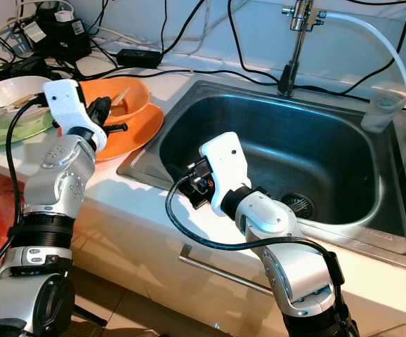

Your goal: Kitchen organization

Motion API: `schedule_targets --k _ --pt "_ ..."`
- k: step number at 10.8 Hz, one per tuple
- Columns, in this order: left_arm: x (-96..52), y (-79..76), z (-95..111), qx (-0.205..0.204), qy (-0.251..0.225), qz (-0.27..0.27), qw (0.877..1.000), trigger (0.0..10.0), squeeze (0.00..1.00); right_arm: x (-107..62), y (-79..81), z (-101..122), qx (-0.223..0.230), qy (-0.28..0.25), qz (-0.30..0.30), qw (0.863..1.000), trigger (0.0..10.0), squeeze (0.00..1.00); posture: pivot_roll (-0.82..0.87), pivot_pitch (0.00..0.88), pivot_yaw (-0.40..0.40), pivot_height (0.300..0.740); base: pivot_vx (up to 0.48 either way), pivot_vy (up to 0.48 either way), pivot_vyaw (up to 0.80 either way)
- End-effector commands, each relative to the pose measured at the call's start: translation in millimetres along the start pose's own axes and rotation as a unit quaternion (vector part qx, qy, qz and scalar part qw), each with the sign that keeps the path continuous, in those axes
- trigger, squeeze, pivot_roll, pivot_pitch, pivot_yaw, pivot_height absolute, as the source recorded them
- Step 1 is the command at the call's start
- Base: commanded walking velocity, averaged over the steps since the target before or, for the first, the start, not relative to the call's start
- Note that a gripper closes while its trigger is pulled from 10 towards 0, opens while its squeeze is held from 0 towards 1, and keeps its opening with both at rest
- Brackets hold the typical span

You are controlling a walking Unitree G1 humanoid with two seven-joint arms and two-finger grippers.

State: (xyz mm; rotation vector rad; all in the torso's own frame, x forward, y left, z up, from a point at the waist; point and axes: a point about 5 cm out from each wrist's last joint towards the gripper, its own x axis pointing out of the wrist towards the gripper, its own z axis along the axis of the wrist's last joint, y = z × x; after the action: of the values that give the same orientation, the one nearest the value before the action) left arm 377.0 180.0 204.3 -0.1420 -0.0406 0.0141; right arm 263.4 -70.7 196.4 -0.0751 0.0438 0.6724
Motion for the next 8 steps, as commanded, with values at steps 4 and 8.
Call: schedule_targets --k 4,8 --pt "-1.1 0.5 -15.9 0.034 0.033 -0.011 0.999 10.0 1.0 0.7 0.0 2.5 -0.004 -0.007 -0.003 1.0 10.0 0.0 -0.08 0.0 0.019 0.74 0.0 0.0 0.0" --pt "0.2 1.8 -12.8 0.038 0.027 -0.01 0.999 10.0 1.0 1.2 -0.2 2.7 -0.004 -0.008 -0.004 1.0 10.0 0.0 -0.07 0.0 0.021 0.74 0.0 0.0 0.0"
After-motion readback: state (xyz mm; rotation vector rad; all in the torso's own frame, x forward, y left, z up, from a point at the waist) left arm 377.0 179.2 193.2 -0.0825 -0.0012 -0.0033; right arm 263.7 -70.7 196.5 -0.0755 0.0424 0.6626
